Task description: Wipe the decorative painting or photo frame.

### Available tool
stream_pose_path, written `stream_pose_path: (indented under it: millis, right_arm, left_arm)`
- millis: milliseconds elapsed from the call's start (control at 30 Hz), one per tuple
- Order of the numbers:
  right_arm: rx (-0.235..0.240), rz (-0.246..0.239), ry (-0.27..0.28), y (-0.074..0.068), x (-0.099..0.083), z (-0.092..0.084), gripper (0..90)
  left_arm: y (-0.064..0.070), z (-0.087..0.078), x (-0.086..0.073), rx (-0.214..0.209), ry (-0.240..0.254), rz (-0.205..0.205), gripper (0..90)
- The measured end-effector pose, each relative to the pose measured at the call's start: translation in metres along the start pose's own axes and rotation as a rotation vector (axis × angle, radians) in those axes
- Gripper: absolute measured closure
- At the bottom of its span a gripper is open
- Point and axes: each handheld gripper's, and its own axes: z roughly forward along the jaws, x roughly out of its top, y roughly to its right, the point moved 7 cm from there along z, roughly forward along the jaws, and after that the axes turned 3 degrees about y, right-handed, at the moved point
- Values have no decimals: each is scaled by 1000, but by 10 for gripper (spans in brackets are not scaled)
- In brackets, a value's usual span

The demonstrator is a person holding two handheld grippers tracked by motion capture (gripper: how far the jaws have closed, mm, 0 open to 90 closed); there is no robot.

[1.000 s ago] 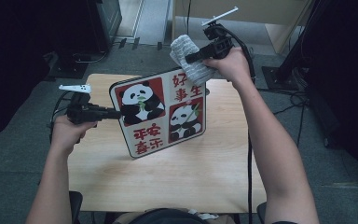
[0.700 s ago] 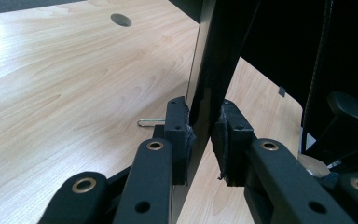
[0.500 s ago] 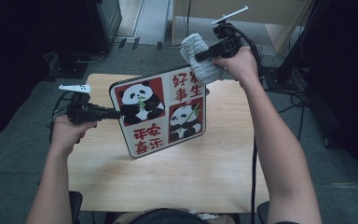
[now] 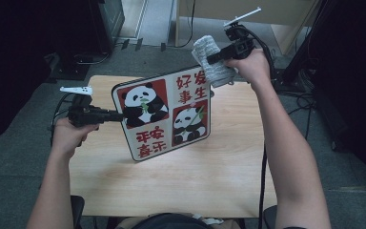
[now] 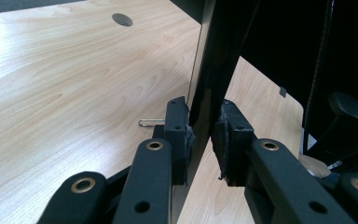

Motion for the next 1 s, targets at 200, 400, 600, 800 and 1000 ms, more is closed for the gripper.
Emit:
stream_pose_path:
  millis: [200,400,600,800,1000]
  right_arm:
    - [1,32,-7,11,-7,-1,691]
    - [-25,35,-32,20,-17,2,700]
    - [-33,31,-46,24,-27,6,705]
    - [-47,10,-81,26,-38,13,705]
    - [-41,11,-74,26,-46,16,704]
  left_arm:
    - [0,0,0,-2,0,-1,764]
    - [0,0,0,-3,1,-3,762]
    - [0,0,-1,-4,0,-3,762]
    - [-1,0,-1,-5,1,1,762]
    - [-1,1,-1,-7,1,-1,762]
